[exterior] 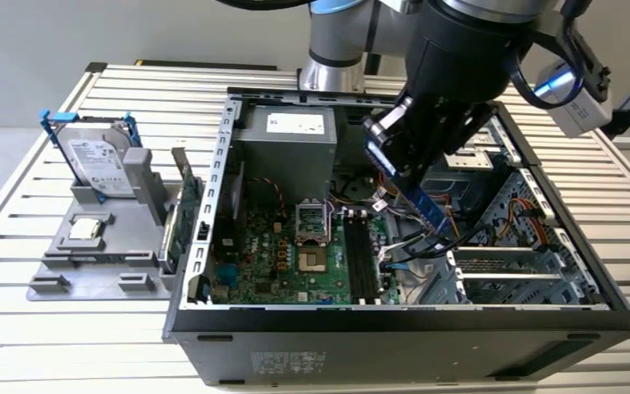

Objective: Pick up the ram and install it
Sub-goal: 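Insert the ram into the slot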

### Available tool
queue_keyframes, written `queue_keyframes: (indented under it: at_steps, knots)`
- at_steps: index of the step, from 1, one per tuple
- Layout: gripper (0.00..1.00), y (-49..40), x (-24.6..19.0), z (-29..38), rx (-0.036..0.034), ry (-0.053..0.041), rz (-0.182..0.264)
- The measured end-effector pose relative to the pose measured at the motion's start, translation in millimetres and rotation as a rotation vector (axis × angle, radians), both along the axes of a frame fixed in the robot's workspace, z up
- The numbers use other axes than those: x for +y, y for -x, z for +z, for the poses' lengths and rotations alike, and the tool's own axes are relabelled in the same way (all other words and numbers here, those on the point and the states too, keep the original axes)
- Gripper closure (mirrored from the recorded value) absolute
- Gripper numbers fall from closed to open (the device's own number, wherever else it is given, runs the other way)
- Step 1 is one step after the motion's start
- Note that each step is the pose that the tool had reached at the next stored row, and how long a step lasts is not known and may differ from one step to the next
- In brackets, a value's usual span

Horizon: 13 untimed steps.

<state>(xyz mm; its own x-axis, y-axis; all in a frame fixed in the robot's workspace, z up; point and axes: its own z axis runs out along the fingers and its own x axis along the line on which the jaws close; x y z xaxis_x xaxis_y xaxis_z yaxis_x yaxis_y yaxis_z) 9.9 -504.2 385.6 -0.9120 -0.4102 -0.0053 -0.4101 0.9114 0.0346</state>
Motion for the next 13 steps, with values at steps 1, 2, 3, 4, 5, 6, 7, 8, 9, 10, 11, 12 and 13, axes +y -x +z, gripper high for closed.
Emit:
queue_keyframes:
  at_steps: [1, 2, 3, 4, 5, 6, 7, 8, 9, 10, 11, 12, 13]
  knots:
    - [1.0, 0.0, 0.0, 0.0, 0.0, 0.0, -0.011]
    - [1.0, 0.0, 0.0, 0.0, 0.0, 0.0, -0.022]
    - [1.0, 0.0, 0.0, 0.0, 0.0, 0.0, -0.033]
    - [1.0, 0.0, 0.0, 0.0, 0.0, 0.0, -0.043]
    - [1.0, 0.0, 0.0, 0.0, 0.0, 0.0, -0.054]
    - [1.0, 0.0, 0.0, 0.0, 0.0, 0.0, -0.065]
    - [1.0, 0.0, 0.0, 0.0, 0.0, 0.0, -0.077]
    - [1.0, 0.0, 0.0, 0.0, 0.0001, 0.0, -0.087]
    - [1.0, 0.0, 0.0, 0.0, 0.0, 0.0, -0.098]
    - [1.0, 0.0, 0.0, 0.0, 0.0001, 0.0, -0.109]
    - [1.0, 0.0, 0.0, 0.0, 0.0001, 0.0, -0.12]
    - [1.0, 0.0, 0.0, 0.0, 0.0, 0.0001, -0.13]
    - [1.0, 0.0, 0.0, 0.0, 0.0001, 0.0001, -0.141]
